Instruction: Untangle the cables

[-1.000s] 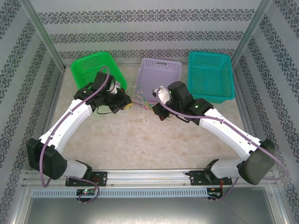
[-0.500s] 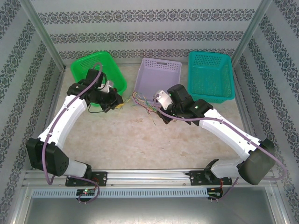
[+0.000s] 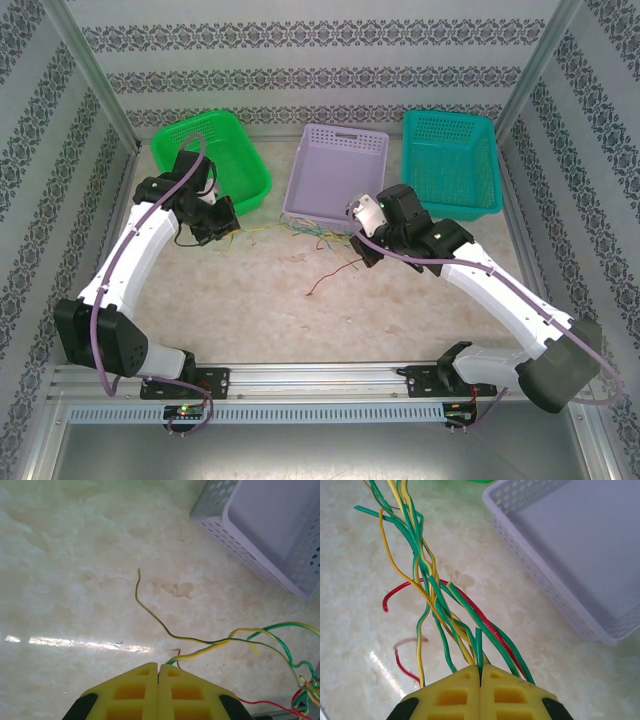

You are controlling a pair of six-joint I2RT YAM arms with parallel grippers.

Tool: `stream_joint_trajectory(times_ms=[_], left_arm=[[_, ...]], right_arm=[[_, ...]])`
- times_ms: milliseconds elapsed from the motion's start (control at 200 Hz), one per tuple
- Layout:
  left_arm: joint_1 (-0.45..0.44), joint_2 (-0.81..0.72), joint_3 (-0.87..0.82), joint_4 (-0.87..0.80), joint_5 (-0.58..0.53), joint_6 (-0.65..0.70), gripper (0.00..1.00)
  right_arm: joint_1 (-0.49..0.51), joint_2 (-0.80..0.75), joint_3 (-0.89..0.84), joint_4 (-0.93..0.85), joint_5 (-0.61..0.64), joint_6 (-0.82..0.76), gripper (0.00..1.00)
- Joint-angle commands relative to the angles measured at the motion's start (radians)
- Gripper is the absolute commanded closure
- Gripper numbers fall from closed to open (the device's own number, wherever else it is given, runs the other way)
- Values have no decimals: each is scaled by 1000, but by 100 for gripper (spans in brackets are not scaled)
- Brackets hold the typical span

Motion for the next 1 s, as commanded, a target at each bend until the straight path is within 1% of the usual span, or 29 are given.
stream_joint_trajectory(times_ms=[0, 70, 135, 180, 240, 295, 355, 390, 435, 515, 565, 614, 639, 724, 744, 804, 829, 874, 939, 999], left_arm=[[39, -10, 29, -67, -164, 37, 100], [39, -6, 34, -82, -193, 44, 100], [39, -8, 19, -70, -176, 43, 100], [39, -12, -5, -42, -132, 30, 100], [39, -16, -51, 10, -44, 3, 100], [39, -17, -99, 54, 34, -44, 100], [38, -24, -148, 97, 104, -110, 86], [36, -34, -165, 111, 121, -152, 74], [32, -61, -175, 117, 117, -209, 62], [22, -124, -158, 115, 93, -311, 49], [15, -157, -127, 94, 57, -373, 40], [8, -187, -93, 72, 26, -438, 37], [5, -200, -82, 68, 20, -476, 34], [-22, -221, -70, 99, 44, -612, 32], [-34, -221, -70, 106, 50, -647, 29], [-96, -210, -73, 138, 64, -750, 27], [-129, -203, -73, 146, 64, -785, 24], [-189, -185, -76, 168, 58, -852, 23], [-267, -155, -95, 217, 61, -928, 20], [-318, -125, -126, 262, 57, -979, 19]], right_arm=[[4, -6, -16, -100, 107, -20, 100], [-1, -3, -26, -104, 123, -9, 100], [-3, -5, -40, -86, 103, 3, 100], [-2, 2, -44, -74, 76, 18, 100], [3, 24, -38, -64, 28, 41, 100], [29, 51, -32, -53, 14, 59, 100], [71, 76, -30, -32, 31, 74, 100], [89, 89, -28, -22, 45, 88, 100], [111, 106, -24, -8, 64, 111, 100], [141, 132, -15, 14, 118, 151, 100], [152, 144, -11, 30, 131, 167, 100], [168, 156, -3, 46, 152, 173, 100], [177, 163, 1, 53, 161, 172, 100], [202, 185, 20, 67, 184, 152, 100], [209, 192, 23, 71, 189, 145, 100], [224, 206, 35, 81, 193, 128, 100], [229, 210, 39, 85, 193, 123, 100], [235, 215, 46, 100, 191, 115, 100], [243, 214, 53, 119, 186, 101, 100], [250, 207, 58, 137, 175, 89, 100]])
